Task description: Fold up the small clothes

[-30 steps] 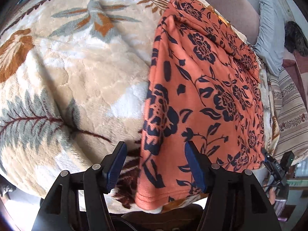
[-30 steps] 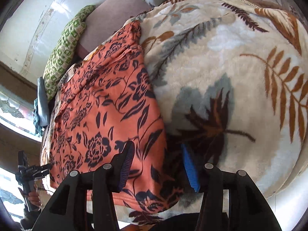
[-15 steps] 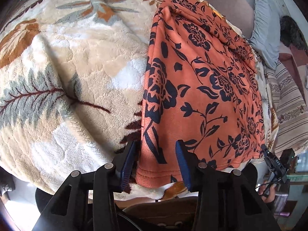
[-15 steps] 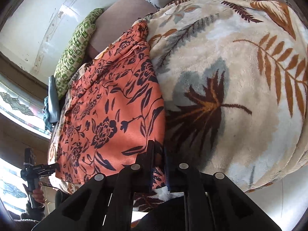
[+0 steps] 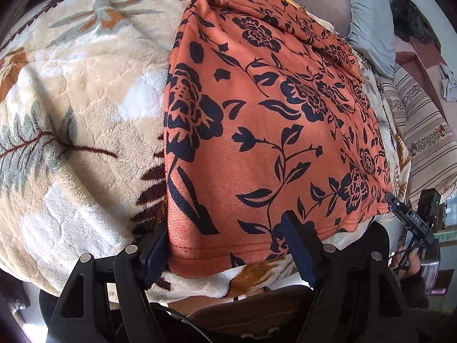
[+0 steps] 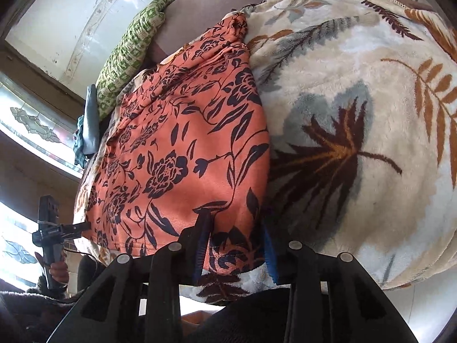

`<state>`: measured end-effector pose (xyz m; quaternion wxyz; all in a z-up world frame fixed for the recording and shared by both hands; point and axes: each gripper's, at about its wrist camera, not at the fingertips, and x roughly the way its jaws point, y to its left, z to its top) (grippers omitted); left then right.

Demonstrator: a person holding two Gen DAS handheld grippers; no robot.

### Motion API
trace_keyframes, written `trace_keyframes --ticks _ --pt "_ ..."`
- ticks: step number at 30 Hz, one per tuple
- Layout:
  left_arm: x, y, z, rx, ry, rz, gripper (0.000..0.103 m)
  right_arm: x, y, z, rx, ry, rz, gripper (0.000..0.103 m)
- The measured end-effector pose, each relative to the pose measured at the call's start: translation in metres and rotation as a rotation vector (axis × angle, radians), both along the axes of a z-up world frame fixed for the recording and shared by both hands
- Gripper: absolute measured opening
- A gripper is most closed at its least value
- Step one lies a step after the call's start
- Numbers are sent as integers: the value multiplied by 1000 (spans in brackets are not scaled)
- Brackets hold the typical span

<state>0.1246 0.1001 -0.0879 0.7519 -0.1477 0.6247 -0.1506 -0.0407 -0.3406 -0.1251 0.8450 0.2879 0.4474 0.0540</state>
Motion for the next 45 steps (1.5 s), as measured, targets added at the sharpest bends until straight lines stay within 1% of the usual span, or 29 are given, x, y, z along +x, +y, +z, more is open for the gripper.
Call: trace_keyframes --ticks 3,4,5,6,7,8,9,12,13,14,15,16,18,19,20,21,22,23,24,25,26,27,28,29,31,36,39,43,45 --pt "-1 -9 -2 8 -7 -6 69 2 -1 -2 -27 21 5 32" --pt "-1 -9 -1 9 -11 -2 66 2 -1 -2 -42 20 9 31" --pt "0 -11 -2 7 -13 -3 53 2 1 0 -76 20 15 24" --pt "1 -12 -2 -2 -14 -8 41 3 5 2 -101 17 28 14" --pt "1 -13 -1 -28 -7 -16 14 3 7 4 -92 4 35 10" --pt "3 -13 -2 -75 15 -27 10 2 7 7 -70 -10 40 8" --pt "4 -14 0 -101 12 -24 10 1 6 9 -36 -28 39 8" --pt "6 -12 11 -166 -35 -23 10 -2 -6 10 135 -71 -4 8" --pt "7 -10 15 -191 -45 -13 10 -3 -10 8 179 -74 -17 8" --pt "8 -8 17 -195 -51 -4 10 -2 -13 4 215 -64 -21 8" --pt "10 -6 18 -193 -52 -4 10 -1 -15 1 210 -49 -26 9" --pt "11 -6 16 -198 -43 -11 11 0 -14 0 184 -38 -25 12" --pt "12 -7 10 -177 -23 -18 11 3 -13 -4 156 -2 -21 14" --pt "13 -8 5 -164 -4 -26 12 4 -12 -4 148 0 -22 15" --pt "14 -10 -1 -155 18 -31 14 6 -11 -4 151 -7 -14 21" --pt "16 -11 -6 -142 39 -33 18 8 -9 -3 145 -11 -3 30" --pt "17 -14 -10 -128 59 -33 26 10 -6 -3 127 -12 1 34" --pt "18 -16 -14 -116 76 -30 30 13 -3 -3 116 -9 10 39" --pt "19 -18 -17 -111 86 -33 30 16 0 -4 102 -6 17 40" --pt "21 -19 -18 -106 85 -33 30 18 3 -3 73 -6 19 39" --pt "22 -20 -17 -108 82 -31 29 20 6 -2 33 -8 20 35" --pt "23 -21 -15 -112 80 -32 27 21 8 1 -10 -6 14 17" --pt "23 -20 -14 -119 77 -30 22 23 8 1 -9 -6 15 8" --pt "24 -19 -12 -135 72 -29 14 23 6 1 19 -12 12 9" --pt "22 -15 -6 -174 55 -18 14 20 4 3 85 -20 15 9" --pt "28 -2 20 -291 -28 25 14 16 -8 10 349 -96 -22 9" --pt "38 4 32 -343 -72 55 14 23 -13 13 496 -151 -46 9" --pt "57 12 46 -370 -117 87 14 42 -15 25 598 -211 -55 9" --pt "70 17 53 -373 -139 106 14 57 -18 33 623 -238 -62 9"
